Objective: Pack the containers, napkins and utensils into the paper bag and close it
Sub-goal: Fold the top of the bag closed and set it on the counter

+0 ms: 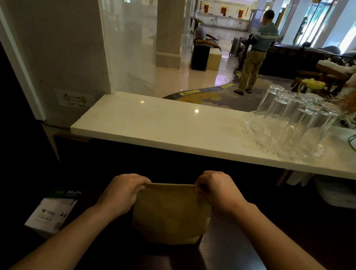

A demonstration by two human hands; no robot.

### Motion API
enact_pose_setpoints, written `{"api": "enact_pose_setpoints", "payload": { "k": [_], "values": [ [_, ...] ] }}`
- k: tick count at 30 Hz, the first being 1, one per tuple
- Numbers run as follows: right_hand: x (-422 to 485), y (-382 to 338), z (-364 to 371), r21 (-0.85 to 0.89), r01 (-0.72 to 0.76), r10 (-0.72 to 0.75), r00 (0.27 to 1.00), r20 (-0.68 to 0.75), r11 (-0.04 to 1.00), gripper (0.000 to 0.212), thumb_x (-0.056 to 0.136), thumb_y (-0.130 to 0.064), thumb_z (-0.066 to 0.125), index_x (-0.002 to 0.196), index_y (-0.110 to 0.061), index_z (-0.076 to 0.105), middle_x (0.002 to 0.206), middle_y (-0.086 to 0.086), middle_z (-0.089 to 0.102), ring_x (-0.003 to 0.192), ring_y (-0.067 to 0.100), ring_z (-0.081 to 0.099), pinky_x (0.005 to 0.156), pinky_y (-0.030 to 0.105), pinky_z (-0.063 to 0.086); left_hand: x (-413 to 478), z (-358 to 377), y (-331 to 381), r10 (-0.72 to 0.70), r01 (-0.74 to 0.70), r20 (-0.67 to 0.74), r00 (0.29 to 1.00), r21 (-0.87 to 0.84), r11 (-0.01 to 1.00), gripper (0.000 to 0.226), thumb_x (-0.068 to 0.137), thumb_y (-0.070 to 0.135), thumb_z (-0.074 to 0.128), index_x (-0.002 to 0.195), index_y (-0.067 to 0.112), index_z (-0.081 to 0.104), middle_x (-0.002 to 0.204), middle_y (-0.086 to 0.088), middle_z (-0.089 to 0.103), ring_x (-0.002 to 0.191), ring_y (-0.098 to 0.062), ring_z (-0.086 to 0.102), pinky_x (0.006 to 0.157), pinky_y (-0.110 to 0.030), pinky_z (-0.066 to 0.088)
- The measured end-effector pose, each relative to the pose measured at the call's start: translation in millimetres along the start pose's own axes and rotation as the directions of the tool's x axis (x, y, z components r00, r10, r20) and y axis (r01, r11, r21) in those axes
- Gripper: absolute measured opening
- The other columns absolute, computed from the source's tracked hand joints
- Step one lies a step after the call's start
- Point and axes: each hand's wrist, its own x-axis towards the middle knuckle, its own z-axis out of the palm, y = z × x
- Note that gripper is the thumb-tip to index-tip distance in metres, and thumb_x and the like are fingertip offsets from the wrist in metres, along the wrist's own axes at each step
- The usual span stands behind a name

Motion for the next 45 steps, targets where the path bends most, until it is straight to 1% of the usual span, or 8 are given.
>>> {"api": "enact_pose_setpoints", "payload": {
  "k": [4, 11, 18, 23, 27, 35, 40, 45],
  "values": [
    [11, -15, 0, -0.013, -0.014, 0.014, 1.0, 0.021, 1.0, 0.016, 0.086, -0.033, 0.06, 0.098, -0.024, 0.067, 0.098, -0.003, 0.065, 0.091, 0.019, 0.063, 0.076, 0.033, 0.053, 1, -3, -4, -0.03, 0.031, 0.026, 0.999, -0.052, 0.998, 0.03, 0.089, 0.001, 0.062, 0.111, 0.018, 0.072, 0.102, 0.002, 0.07, 0.093, -0.013, 0.061, 0.076, -0.011, 0.042],
    [26, -49, 17, -0.025, 0.115, -0.116, 0.993, -0.008, 0.993, 0.019, 0.093, -0.038, 0.056, 0.101, -0.025, 0.066, 0.099, -0.003, 0.065, 0.095, 0.019, 0.062, 0.071, 0.033, 0.053, 6, -21, -12, -0.072, 0.072, -0.003, 0.997, -0.049, 0.996, 0.049, 0.08, -0.002, 0.057, 0.12, 0.025, 0.066, 0.102, 0.012, 0.061, 0.089, -0.004, 0.057, 0.075, -0.026, 0.051],
    [20, -44, 23, 0.003, 0.026, -0.026, 0.999, -0.027, 1.0, 0.01, 0.092, -0.028, 0.056, 0.089, -0.027, 0.065, 0.088, -0.006, 0.068, 0.084, 0.015, 0.065, 0.066, 0.026, 0.047, 39, -28, -24, -0.119, 0.127, -0.062, 0.991, 0.154, 0.98, 0.049, 0.086, 0.012, 0.054, 0.133, 0.028, 0.053, 0.121, 0.006, 0.051, 0.104, -0.015, 0.051, 0.085, -0.035, 0.048],
    [17, -46, 24, -0.023, -0.008, 0.007, 1.0, -0.027, 1.0, 0.009, 0.09, -0.028, 0.057, 0.085, -0.029, 0.064, 0.081, -0.008, 0.068, 0.078, 0.013, 0.066, 0.062, 0.023, 0.04, 73, -29, -41, -0.131, 0.147, -0.065, 0.989, 0.379, 0.914, 0.054, 0.089, 0.03, 0.053, 0.141, 0.027, 0.039, 0.139, -0.009, 0.04, 0.126, -0.027, 0.036, 0.102, -0.044, 0.034],
    [17, -49, 16, -0.026, -0.015, 0.015, 1.0, -0.013, 1.0, 0.013, 0.093, -0.031, 0.055, 0.093, -0.028, 0.068, 0.089, -0.007, 0.071, 0.084, 0.014, 0.067, 0.065, 0.023, 0.041, 98, -26, -61, -0.211, 0.168, 0.039, 0.977, 0.473, 0.865, 0.074, 0.09, 0.055, 0.045, 0.149, 0.029, 0.01, 0.157, -0.016, 0.013, 0.144, -0.035, 0.007, 0.116, -0.051, 0.011],
    [20, -61, -15, -0.076, -0.023, 0.028, 0.998, 0.064, 0.997, 0.019, 0.092, -0.03, 0.054, 0.102, -0.03, 0.069, 0.099, -0.009, 0.072, 0.092, 0.013, 0.067, 0.075, 0.026, 0.051, 124, -17, -82, -0.285, 0.155, 0.181, 0.941, 0.516, 0.842, 0.087, 0.079, 0.082, 0.007, 0.151, 0.035, -0.005, 0.16, -0.018, -0.012, 0.145, -0.036, -0.015, 0.114, -0.053, -0.014],
    [25, -66, -68, -0.091, -0.062, 0.067, 0.996, 0.052, 0.994, 0.019, 0.087, -0.029, 0.06, 0.101, -0.033, 0.071, 0.095, -0.011, 0.074, 0.088, 0.013, 0.068, 0.077, 0.03, 0.055, 123, -15, -81, -0.28, 0.188, 0.137, 0.95, 0.463, 0.866, 0.091, 0.073, 0.083, -0.003, 0.151, 0.037, 0.001, 0.161, -0.017, -0.007, 0.146, -0.034, -0.011, 0.115, -0.053, -0.011],
    [40, -74, -131, -0.099, -0.057, 0.059, 0.998, 0.018, 0.993, 0.019, 0.092, -0.026, 0.059, 0.104, -0.032, 0.071, 0.097, -0.009, 0.074, 0.089, 0.013, 0.067, 0.081, 0.035, 0.057, 134, -15, -76, -0.309, 0.242, 0.08, 0.948, 0.449, 0.86, 0.069, 0.084, 0.073, 0.009, 0.141, 0.037, 0.021, 0.154, -0.016, 0.017, 0.14, -0.036, 0.01, 0.112, -0.054, 0.003]
  ]
}}
